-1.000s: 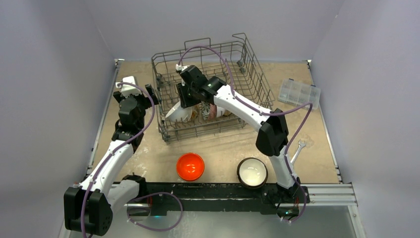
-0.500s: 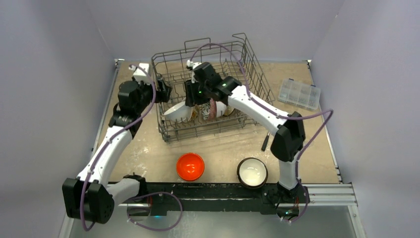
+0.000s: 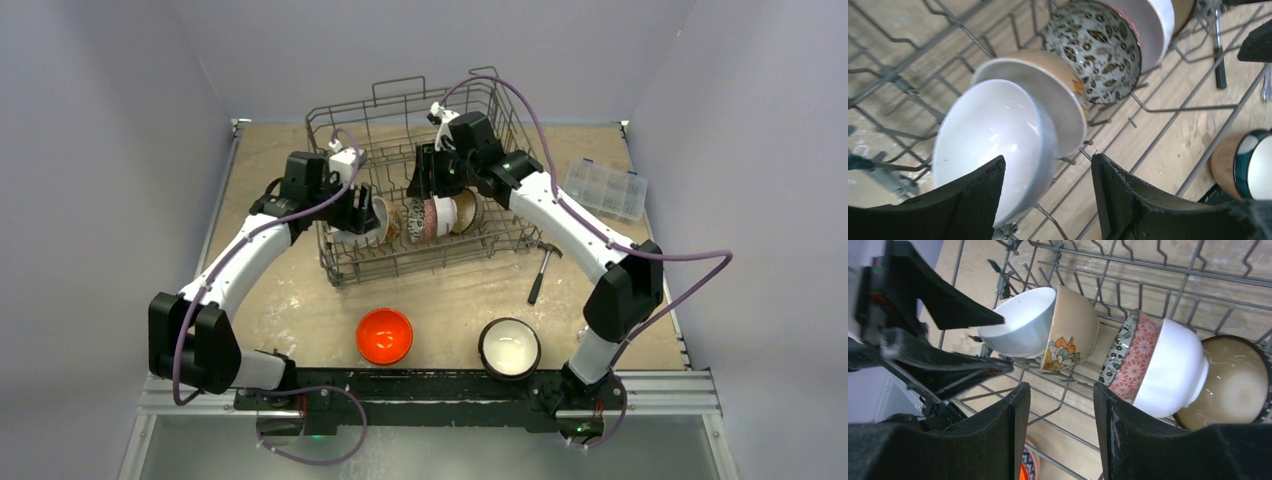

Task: Load the bowls into the dish rack
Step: Pick up the bowl from the dish rack.

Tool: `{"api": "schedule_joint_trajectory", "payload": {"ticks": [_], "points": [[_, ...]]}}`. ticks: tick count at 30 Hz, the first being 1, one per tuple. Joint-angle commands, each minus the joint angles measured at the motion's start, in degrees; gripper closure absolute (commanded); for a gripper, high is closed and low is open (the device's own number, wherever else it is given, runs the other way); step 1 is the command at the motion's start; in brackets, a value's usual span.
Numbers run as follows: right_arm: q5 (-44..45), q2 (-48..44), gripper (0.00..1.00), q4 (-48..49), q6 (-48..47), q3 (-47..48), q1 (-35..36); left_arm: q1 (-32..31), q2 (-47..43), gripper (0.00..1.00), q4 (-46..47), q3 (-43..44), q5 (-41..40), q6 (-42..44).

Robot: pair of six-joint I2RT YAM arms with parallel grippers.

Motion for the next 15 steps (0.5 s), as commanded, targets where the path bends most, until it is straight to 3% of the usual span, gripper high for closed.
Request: {"api": "schedule_joint_trajectory", "payload": {"ticks": [1, 10, 15], "points": [[-4.1, 0.0, 0.47, 2.1, -0.5, -0.9, 0.4, -4.0, 2.2, 0.40, -4.1, 3.4, -1.7, 3.9], [-5.5, 7.0, 0.44, 1.2, -2.5, 4.2, 1.4, -5.1, 1.7, 0.68, -2.4, 3.5, -7.7, 2.8], [-4.1, 11.2, 0.30, 0.1, -3.0, 8.2, 3.4, -5.1, 0.5, 0.95, -1.5, 2.6, -9.5, 2.0]]}}
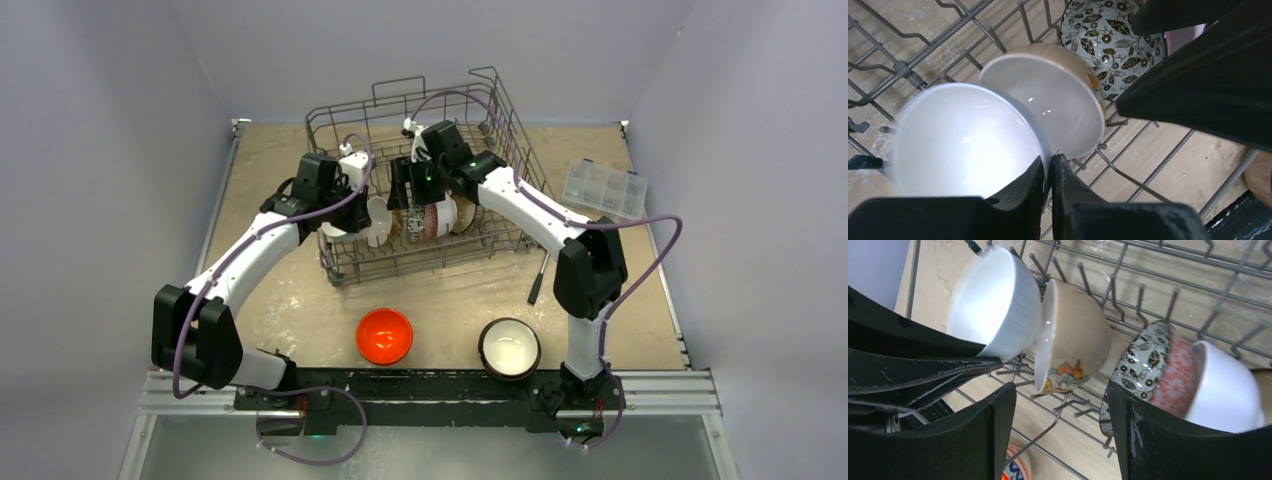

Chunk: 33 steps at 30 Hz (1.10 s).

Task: Load the bowls into the dish rack
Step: Pick up the bowl from the dish rack.

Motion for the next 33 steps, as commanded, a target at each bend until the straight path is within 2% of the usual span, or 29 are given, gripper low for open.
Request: {"api": "schedule_joint_trajectory", "payload": {"ticks": [1, 5, 11, 16, 23, 33], "points": [[0.2, 1.5, 0.26, -1.0, -1.5, 5.4, 2.2, -0.1, -2.5, 1.00, 1.1, 1.2, -2.8, -0.8], [2.6, 4.1, 0.21, -2.3, -1.2, 7.0, 2.3, -0.1, -3.5, 1.00, 1.7, 1.0, -4.3, -2.8], [4.3, 4.6, 0.21, -3.6, -1.8, 7.4, 2.8, 0.0, -8.5, 1.00, 6.5, -0.1, -6.8, -8.7], [4.3, 2.2, 0.16, -1.3, -0.2, 4.6, 2.8, 0.3, -14.6, 1.00, 15.3, -4.1, -6.7, -15.1], [3.6, 3.9, 0.13, -2.6, 0.1, 5.7, 2.9, 1.6, -21.0, 1.00, 27.4, -9.4, -4.8, -24.3], [8.4, 11.6, 0.12, -9.8, -1.1, 13.2, 4.9, 1.7, -26.5, 1.00, 29.4, -9.8, -5.1, -23.4]]}}
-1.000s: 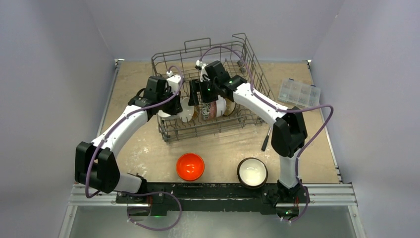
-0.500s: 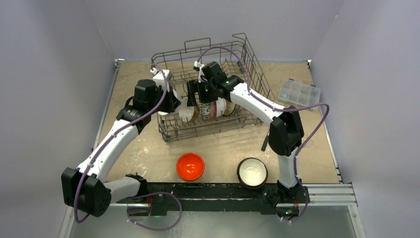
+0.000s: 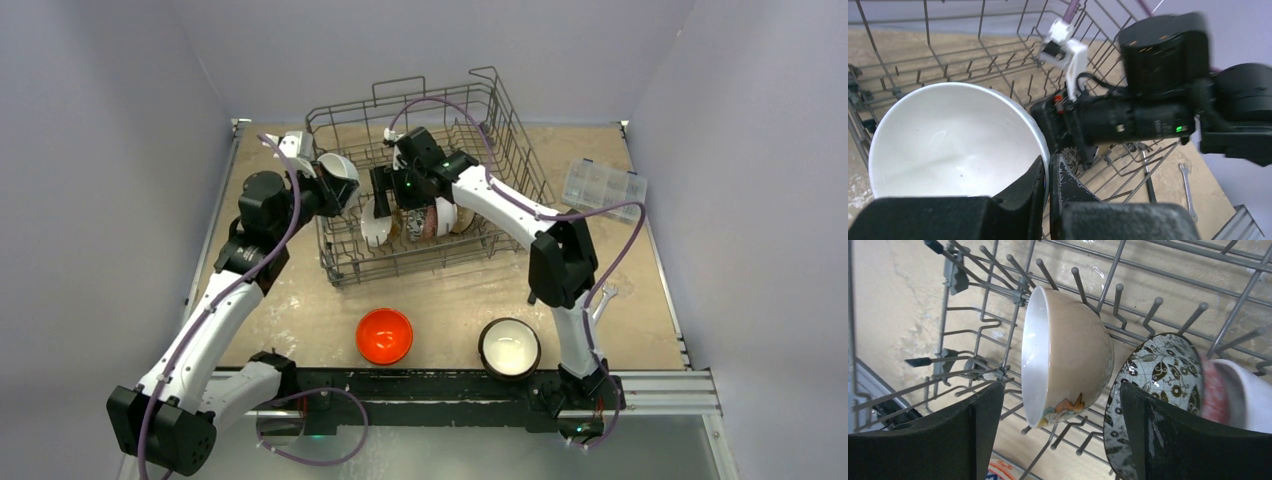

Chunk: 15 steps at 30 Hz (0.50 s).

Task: Load the bowls into the dish rack
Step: Pick up the bowl from the dish rack.

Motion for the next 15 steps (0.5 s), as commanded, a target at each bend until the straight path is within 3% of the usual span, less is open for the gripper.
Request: {"api": "schedule_joint_trajectory", "payload": {"ticks": [1, 7, 15], "points": [[3.2, 2.5, 0.12, -4.7, -0.6, 3.8, 1.5, 0.2, -3.7, 1.00, 7.2, 0.3, 0.0, -0.1], [3.3, 5.1, 0.11, -5.5, -0.5, 4.6, 1.8, 0.2, -5.2, 1.00, 6.7, 0.3, -0.5, 0.7], [-5.2, 1.5, 0.12, 1.0, 0.0, 2.6, 1.8, 0.2, -5.8, 1.00, 5.8, 0.3, -0.6, 1.6]]}}
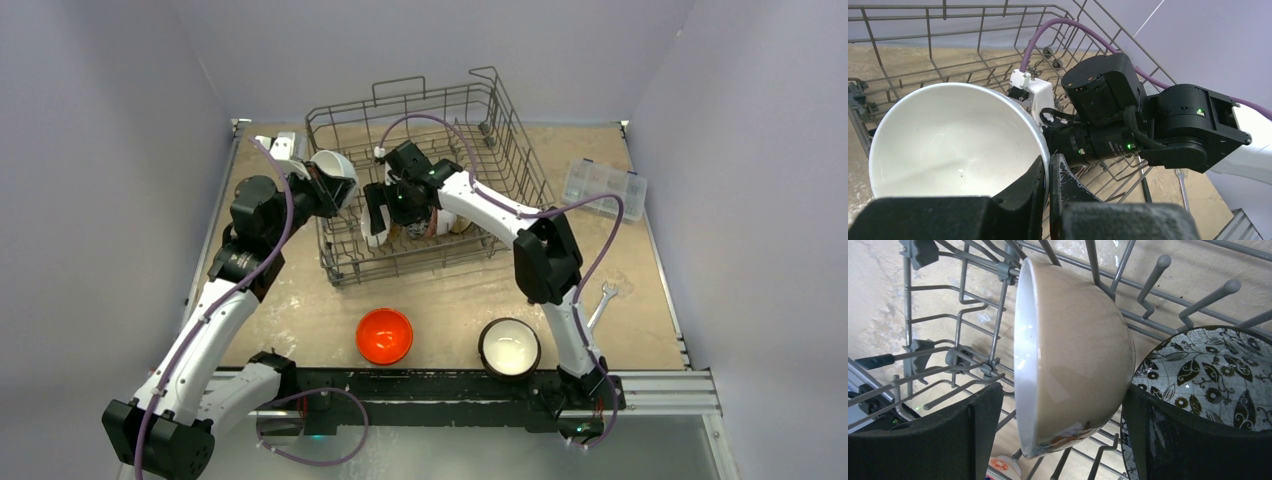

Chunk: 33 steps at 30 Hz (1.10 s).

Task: Load the bowls into the dish rack
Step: Pick up the bowl from the dish rack.

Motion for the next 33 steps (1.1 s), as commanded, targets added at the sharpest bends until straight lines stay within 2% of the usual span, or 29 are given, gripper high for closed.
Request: {"api": "schedule_joint_trajectory", "payload": {"ticks": [1, 9, 14, 23, 33], "points": [[-6.0, -5.7, 0.12, 5.0, 0.4, -0.4, -0.2, 0.2, -2.2, 1.00, 5.0, 0.4, -0.4, 1.6], [-10.2, -7.1, 0.14, 9.3, 2.6, -1.9, -0.2, 0.3, -3.0, 1.00, 4.1, 0.3, -1.1, 2.7], [-6.4, -5.4, 0.17, 7.5, 1.1, -1.9, 0.0, 0.3, -3.2, 1.00, 4.1, 0.3, -1.4, 3.5], [-1.7, -3.4, 0.08, 5.5, -1.8, -0.3, 0.4, 0.2, -3.0, 1.00, 1.7, 0.3, -1.2, 4.3], [-7.4, 2.9, 0.07, 5.0, -8.7, 4.9, 1.4, 0.2, -3.2, 1.00, 0.9, 0.6, -0.7, 4.2]]}}
